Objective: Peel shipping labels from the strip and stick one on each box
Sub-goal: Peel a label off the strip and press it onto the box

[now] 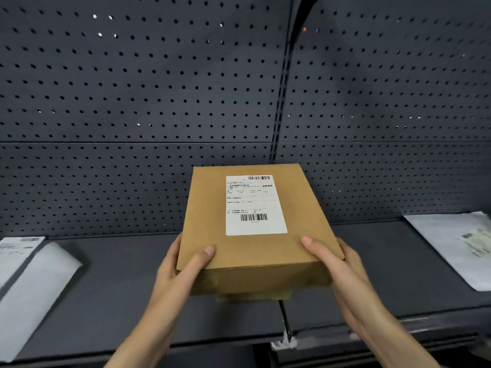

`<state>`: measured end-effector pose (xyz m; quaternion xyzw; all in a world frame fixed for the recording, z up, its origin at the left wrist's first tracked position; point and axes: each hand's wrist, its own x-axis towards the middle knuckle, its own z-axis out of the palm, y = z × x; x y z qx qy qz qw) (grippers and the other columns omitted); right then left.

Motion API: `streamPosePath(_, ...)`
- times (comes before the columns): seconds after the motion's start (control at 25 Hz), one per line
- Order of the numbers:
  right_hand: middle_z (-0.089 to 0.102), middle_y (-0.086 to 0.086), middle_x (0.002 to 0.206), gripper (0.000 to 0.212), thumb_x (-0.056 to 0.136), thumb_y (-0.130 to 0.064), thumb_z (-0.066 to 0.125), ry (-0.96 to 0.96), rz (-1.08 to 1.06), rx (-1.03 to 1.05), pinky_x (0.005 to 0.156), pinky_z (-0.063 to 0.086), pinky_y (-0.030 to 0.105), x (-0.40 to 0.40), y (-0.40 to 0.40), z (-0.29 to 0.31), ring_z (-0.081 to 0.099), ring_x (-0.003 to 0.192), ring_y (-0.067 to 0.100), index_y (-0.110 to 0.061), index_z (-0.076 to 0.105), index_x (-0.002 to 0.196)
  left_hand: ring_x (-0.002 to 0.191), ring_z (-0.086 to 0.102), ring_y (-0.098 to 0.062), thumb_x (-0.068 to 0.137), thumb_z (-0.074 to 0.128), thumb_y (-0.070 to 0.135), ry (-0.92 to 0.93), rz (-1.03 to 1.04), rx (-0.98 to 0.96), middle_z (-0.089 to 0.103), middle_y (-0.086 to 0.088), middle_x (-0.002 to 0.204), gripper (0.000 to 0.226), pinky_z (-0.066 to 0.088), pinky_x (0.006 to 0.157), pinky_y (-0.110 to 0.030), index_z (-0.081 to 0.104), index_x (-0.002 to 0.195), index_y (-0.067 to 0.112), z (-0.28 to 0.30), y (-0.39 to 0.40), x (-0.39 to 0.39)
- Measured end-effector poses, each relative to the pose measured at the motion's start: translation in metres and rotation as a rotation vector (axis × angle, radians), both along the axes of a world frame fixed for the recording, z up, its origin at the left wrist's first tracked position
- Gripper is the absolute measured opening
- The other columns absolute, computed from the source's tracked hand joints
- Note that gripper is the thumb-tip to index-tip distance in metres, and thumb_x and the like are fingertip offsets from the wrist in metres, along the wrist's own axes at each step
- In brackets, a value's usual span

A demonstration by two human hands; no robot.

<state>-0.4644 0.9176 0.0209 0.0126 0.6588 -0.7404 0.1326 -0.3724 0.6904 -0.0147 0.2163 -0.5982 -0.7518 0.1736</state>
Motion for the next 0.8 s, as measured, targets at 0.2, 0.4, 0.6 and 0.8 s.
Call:
streamPosePath(0.2,0.069,-0.009,0.105,0.030,0.082,-0.032,0.080,-0.024,0.042,-0.025,0.098,0.048,0.034,-0.024,0.011,-0.008,0.065,0.103,0.009,-0.037,0.052,0.092,0.104,0.068,-0.006,0.079,0.076,0.042,-0.035,0.009,-0.012,0.073,0.011,0.116,0.055,0.048,0.079,-0.023,0.060,0.130,0.033,-0.004,0.010,-0.025)
streamPosePath(0.4,0.064,-0.015,0.105,0.030,0.085,-0.035,0.078,0.021,0.074,-0.008,0.086,0.044,0.025,-0.035,0.009,-0.016,0.059,0.098,0.001,-0.040,0.048,0.090,0.104,0.066,-0.010,0.079,0.077,0.042,-0.047,0.063,-0.010,0.072,0.008,0.116,0.056,0.047,0.078,-0.025,0.059,0.131,0.028,-0.005,0.008,-0.035)
streamPosePath(0.6,0.065,-0.016,0.105,0.025,0.085,-0.038,0.077,0.033,0.080,0.046,0.075,0.043,0.018,-0.037,0.011,-0.021,0.059,0.096,-0.002,-0.037,0.056,0.100,0.102,0.067,-0.009,0.075,0.077,0.047,-0.062,0.053,-0.009,0.074,0.008,0.112,0.053,0.048,0.080,-0.027,0.063,0.123,0.027,-0.005,0.009,-0.035)
streamPosePath(0.8,0.065,-0.011,0.127,0.069,0.077,-0.052,0.079,0.155,0.032,0.252,0.090,0.049,0.025,-0.038,0.012,-0.022,0.062,0.113,0.007,-0.027,0.054,0.136,0.094,0.068,0.000,0.080,0.072,0.052,-0.060,0.022,-0.101,0.073,0.013,0.109,0.050,0.047,0.077,-0.021,0.063,0.124,0.030,-0.005,0.004,-0.035)
